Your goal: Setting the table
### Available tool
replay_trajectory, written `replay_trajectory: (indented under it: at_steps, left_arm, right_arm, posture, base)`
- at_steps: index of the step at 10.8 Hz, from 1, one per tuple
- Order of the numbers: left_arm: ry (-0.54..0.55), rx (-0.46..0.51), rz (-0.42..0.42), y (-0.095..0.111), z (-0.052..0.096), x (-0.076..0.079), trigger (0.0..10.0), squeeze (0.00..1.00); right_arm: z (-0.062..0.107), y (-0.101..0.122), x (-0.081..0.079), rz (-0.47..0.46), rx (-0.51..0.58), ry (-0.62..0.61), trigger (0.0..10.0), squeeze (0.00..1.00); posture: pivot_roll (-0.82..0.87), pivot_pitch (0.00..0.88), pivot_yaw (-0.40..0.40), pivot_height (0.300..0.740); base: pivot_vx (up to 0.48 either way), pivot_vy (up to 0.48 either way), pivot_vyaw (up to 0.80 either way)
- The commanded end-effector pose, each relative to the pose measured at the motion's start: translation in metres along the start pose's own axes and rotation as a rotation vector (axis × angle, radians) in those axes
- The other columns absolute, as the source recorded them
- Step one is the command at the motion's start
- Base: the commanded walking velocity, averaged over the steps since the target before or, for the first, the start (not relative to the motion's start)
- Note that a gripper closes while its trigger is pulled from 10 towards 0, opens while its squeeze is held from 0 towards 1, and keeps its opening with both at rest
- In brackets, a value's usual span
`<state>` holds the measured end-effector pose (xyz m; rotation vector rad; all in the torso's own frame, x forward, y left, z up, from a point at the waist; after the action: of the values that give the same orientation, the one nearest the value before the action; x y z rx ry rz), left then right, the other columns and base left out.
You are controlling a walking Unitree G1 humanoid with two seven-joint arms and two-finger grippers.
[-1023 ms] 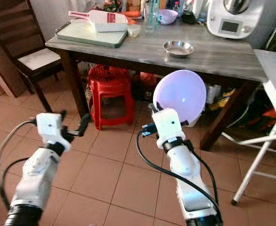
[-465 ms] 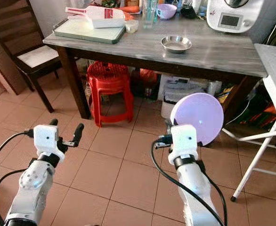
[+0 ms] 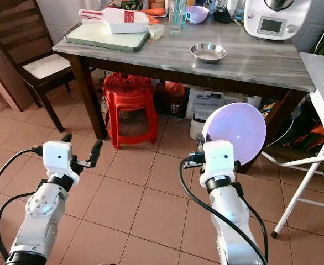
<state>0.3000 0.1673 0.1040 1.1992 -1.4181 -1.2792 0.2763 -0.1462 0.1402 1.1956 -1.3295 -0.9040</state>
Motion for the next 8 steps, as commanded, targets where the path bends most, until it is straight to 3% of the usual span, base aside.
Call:
replay_trajectory:
  at_steps: [1, 8]
  left_arm:
    - [-0.015, 0.005, 0.008, 0.0017, -0.0031, 0.0034, 10.0, 0.00]
    - [-0.049, 0.007, 0.029, 0.0019, -0.0043, 0.0132, 10.0, 0.00]
  right_arm:
    - [-0.0003, 0.0068, 0.0015, 0.009, 0.023, -0.007, 10.0, 0.00]
    - [-0.0048, 0.0115, -0.0007, 0.009, 0.039, 0.000, 10.0, 0.00]
  posture:
    - [0.07, 0.054, -0.018, 0.740]
    - [0.06, 0.062, -0.019, 0.740]
  base:
    - [0.326, 0.000, 0.00]
    - [0.350, 0.000, 0.00]
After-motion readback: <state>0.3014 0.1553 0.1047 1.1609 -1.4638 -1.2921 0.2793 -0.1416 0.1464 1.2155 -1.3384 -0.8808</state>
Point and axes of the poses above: a point about 5 cm out from each wrist's last joint towards the gripper, its own z axis pointing back from the gripper into the wrist, its own y axis along the axis of the wrist's last joint, x = y × z, the point moved 1 cm from there along -z, pointing out of the wrist towards the gripper, and after that the axes turned 4 degrees about z, right-handed, at the moved point
